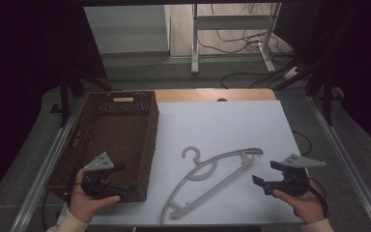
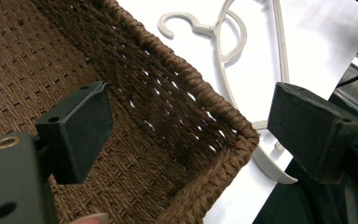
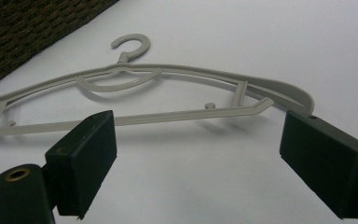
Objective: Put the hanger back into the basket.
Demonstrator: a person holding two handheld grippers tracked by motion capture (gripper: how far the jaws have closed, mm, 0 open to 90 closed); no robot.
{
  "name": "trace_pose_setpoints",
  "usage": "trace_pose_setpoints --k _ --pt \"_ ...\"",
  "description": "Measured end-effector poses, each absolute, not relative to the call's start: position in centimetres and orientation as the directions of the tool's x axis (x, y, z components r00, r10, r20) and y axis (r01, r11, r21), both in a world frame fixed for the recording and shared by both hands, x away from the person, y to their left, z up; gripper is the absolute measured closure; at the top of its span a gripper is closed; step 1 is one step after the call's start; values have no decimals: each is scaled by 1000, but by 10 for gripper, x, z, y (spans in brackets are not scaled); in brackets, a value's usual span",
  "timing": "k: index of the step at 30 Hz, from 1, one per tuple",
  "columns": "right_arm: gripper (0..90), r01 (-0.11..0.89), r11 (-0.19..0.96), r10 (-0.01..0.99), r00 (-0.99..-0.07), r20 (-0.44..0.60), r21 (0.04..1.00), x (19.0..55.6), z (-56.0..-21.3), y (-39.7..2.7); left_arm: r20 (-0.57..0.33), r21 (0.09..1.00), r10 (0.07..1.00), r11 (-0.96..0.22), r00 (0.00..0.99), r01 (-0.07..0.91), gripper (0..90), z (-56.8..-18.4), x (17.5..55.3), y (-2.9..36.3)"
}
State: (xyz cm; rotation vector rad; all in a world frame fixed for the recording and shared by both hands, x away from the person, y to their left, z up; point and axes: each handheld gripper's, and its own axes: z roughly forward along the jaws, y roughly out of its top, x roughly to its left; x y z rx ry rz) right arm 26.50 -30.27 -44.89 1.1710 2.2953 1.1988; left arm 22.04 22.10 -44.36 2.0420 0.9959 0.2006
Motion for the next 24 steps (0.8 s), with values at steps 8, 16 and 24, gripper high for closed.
trace_pose_setpoints --k 8,16,24 --pt "118 530 336 777 -623 89 778 266 -451 -303 -201 743 713 -336 672 579 142 -443 221 221" --pt "145 538 334 783 -615 89 774 267 -449 -303 -202 746 712 -333 672 577 142 -443 219 222" --pt "160 548 338 782 -616 96 765 268 -449 -302 -203 743 716 -332 668 581 144 -443 220 222"
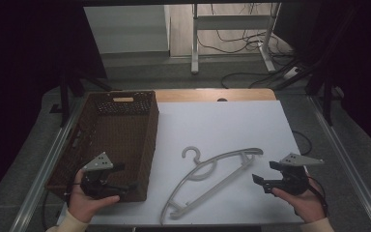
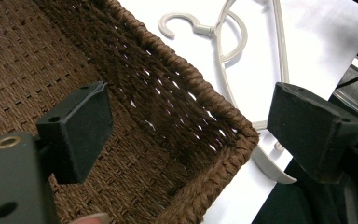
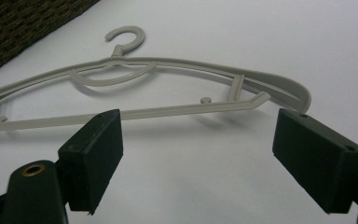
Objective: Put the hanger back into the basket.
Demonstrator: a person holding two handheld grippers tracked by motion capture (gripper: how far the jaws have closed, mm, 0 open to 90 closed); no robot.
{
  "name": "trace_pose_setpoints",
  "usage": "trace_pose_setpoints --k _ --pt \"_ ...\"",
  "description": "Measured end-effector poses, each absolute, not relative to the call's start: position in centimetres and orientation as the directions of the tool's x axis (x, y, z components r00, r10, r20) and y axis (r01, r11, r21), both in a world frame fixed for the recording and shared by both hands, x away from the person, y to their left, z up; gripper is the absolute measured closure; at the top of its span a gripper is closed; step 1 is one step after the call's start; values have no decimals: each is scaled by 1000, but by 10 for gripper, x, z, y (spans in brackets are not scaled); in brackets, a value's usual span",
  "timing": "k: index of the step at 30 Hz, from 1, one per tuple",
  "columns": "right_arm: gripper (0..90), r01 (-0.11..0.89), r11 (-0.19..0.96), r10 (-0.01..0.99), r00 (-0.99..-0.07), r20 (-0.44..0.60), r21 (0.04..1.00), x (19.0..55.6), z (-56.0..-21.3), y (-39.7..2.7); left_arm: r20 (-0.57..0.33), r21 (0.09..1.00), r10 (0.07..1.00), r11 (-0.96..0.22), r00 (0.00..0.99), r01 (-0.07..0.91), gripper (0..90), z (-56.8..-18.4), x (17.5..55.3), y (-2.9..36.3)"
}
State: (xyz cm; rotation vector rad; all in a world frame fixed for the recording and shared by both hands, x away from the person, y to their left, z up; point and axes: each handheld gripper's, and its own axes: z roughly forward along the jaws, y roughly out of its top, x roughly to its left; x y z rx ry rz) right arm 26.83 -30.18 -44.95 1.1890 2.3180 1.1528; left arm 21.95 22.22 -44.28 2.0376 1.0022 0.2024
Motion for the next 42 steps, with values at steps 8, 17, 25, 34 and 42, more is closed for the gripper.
trace_pose_setpoints --k 8,17,25,34,42 --pt "165 552 343 780 -618 97 760 269 -449 -300 -202 742 718 -331 666 583 145 -442 219 223" --pt "202 553 362 769 -632 95 750 274 -447 -292 -202 744 715 -333 670 580 145 -441 219 222" --pt "257 563 378 763 -639 97 735 283 -441 -280 -202 742 715 -334 669 581 146 -441 219 222" --pt "302 556 417 739 -668 88 719 293 -439 -260 -205 744 711 -333 672 579 146 -441 219 223" --pt "389 551 443 712 -695 96 708 303 -438 -244 -211 741 712 -330 669 584 148 -442 218 225"
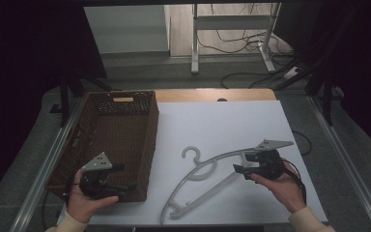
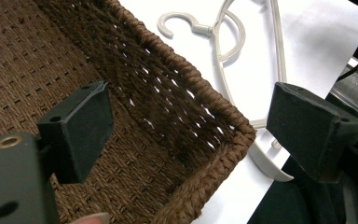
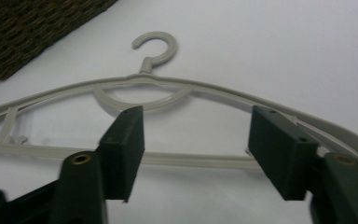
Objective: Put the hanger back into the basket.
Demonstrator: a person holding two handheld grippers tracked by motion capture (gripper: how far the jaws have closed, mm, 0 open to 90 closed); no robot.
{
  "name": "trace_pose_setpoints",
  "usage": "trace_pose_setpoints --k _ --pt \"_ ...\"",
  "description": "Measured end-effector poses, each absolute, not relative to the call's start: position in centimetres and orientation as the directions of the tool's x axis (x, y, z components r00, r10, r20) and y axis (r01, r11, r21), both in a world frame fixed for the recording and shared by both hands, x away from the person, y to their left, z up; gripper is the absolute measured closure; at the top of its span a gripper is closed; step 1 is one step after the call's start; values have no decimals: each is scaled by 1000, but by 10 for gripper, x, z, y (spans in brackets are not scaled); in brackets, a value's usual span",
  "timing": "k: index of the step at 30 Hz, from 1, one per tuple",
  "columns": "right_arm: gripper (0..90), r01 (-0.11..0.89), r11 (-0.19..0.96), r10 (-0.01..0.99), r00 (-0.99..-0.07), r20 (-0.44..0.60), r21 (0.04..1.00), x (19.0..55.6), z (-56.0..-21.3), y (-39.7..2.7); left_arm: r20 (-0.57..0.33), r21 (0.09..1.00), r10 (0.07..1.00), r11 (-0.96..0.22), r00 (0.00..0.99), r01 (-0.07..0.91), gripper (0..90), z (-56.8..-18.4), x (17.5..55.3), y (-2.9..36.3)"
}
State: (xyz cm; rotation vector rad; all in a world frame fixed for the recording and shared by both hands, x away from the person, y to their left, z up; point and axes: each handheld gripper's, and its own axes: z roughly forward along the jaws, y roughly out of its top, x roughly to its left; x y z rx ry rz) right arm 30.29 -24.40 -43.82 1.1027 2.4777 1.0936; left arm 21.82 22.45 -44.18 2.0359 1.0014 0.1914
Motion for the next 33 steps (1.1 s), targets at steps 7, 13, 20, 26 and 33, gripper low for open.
trace_pose_setpoints --k 7,13,20,26,33 --pt "632 539 512 666 -741 87 668 312 -442 -222 -211 737 712 -334 670 587 150 -443 219 224" --pt "822 544 566 623 -774 110 619 319 -448 -203 -209 735 711 -339 671 587 151 -443 219 223" --pt "897 542 612 579 -803 141 576 328 -459 -181 -214 736 712 -333 669 589 152 -443 219 224" --pt "897 559 665 567 -810 152 496 327 -472 -161 -212 736 712 -334 669 589 152 -443 219 225" --pt "897 577 702 573 -806 150 417 323 -485 -161 -212 737 710 -335 671 587 153 -442 219 225"
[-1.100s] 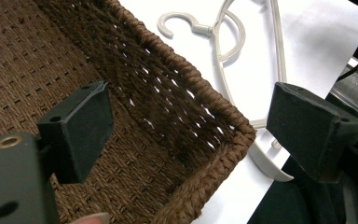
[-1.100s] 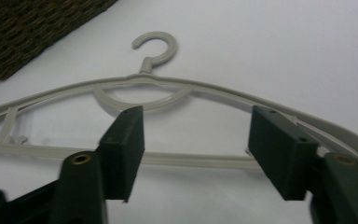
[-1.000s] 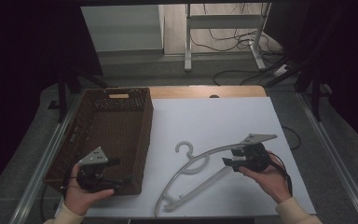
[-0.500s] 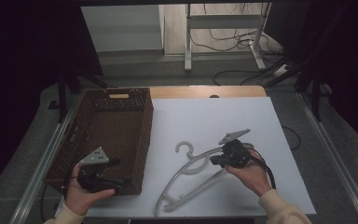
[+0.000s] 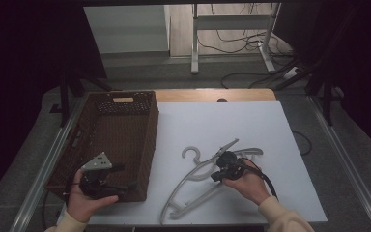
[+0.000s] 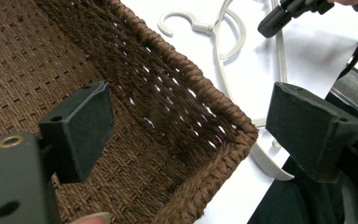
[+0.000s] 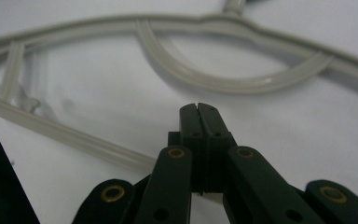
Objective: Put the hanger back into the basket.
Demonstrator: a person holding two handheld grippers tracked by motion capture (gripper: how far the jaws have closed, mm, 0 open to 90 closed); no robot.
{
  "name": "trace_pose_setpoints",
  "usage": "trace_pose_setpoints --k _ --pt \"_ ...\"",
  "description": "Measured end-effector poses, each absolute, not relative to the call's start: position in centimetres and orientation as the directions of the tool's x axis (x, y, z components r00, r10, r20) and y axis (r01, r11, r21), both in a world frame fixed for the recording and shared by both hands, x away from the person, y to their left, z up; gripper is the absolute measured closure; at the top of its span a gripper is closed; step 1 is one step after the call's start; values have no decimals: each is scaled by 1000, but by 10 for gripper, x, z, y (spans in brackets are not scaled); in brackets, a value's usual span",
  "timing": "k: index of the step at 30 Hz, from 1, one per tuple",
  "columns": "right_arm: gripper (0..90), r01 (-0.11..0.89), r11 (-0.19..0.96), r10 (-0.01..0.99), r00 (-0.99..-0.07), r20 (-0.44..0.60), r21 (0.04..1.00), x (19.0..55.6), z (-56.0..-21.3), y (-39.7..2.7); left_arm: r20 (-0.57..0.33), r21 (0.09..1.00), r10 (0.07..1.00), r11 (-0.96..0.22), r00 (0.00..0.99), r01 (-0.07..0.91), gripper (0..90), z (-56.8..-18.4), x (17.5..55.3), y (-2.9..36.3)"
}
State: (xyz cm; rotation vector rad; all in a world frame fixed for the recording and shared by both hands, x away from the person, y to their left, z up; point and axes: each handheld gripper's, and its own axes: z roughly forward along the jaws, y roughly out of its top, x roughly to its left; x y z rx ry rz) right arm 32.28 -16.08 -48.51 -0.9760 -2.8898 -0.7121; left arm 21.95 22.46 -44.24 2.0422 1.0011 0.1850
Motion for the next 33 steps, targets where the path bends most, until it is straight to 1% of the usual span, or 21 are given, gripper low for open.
trace_pose_setpoints --k 2,14,23,30,33 --pt "897 582 708 578 -803 147 400 321 -488 -162 -212 736 710 -336 672 588 153 -443 220 224" --pt "897 606 702 597 -787 155 375 306 -488 -170 -213 732 709 -340 672 590 154 -443 220 223" --pt "897 618 706 607 -780 153 345 289 -490 -185 -213 729 708 -344 673 592 155 -444 221 221" --pt "896 617 706 607 -780 150 348 287 -489 -187 -211 726 705 -351 677 591 155 -444 221 219" --pt "896 615 698 608 -780 149 366 287 -485 -189 -211 726 704 -351 678 591 156 -444 221 219"
